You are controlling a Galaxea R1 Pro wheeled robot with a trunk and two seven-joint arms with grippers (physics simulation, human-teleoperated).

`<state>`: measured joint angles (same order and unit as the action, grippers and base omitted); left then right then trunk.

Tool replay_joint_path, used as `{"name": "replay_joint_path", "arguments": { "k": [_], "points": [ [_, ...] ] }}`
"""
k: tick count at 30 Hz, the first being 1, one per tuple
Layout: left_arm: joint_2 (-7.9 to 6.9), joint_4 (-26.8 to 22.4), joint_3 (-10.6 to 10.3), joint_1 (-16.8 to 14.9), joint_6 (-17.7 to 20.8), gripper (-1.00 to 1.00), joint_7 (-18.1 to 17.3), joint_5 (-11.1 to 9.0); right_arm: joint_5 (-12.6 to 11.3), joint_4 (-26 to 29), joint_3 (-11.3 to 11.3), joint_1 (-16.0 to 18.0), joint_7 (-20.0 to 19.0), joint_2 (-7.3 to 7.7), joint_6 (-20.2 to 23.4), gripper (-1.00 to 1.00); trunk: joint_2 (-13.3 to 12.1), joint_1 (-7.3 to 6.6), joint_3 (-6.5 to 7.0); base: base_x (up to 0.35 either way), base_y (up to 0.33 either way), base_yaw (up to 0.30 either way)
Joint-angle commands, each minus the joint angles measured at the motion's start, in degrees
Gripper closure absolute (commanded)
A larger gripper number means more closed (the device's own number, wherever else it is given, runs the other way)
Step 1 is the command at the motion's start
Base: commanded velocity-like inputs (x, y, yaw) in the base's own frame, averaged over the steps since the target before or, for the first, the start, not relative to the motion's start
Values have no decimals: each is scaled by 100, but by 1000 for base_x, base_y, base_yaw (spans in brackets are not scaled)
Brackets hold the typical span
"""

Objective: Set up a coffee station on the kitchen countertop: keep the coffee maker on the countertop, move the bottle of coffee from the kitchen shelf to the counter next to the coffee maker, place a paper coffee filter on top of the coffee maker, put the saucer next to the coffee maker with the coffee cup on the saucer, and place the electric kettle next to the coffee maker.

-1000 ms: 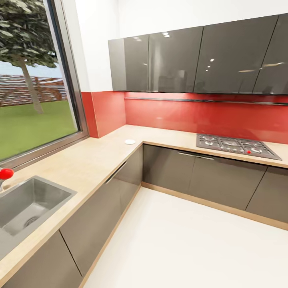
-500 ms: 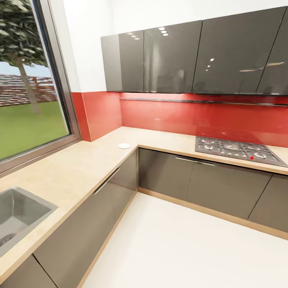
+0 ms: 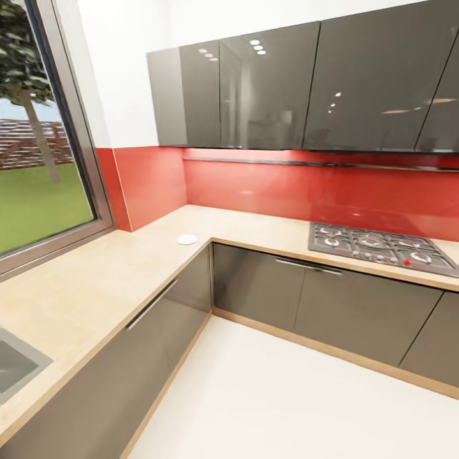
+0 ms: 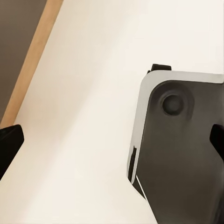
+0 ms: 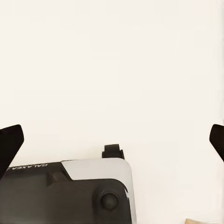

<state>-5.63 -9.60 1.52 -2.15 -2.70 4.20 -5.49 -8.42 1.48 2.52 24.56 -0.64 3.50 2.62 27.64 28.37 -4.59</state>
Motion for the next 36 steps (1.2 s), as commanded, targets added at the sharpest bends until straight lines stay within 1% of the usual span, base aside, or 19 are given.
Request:
{"name": "replay_joint_path", "arguments": {
  "k": [1,36],
  "points": [
    [1,3,7,-5,-20,-100,-2,-58,-56,11,29,3,-7,2,28,-100,9,5,-11,314,-170,0],
    [1,10,14,-3,-20,-100,-4,-58,-55,11,29,-1,-7,2,28,-100,9,5,-11,294,-196,0]
  ]
}}
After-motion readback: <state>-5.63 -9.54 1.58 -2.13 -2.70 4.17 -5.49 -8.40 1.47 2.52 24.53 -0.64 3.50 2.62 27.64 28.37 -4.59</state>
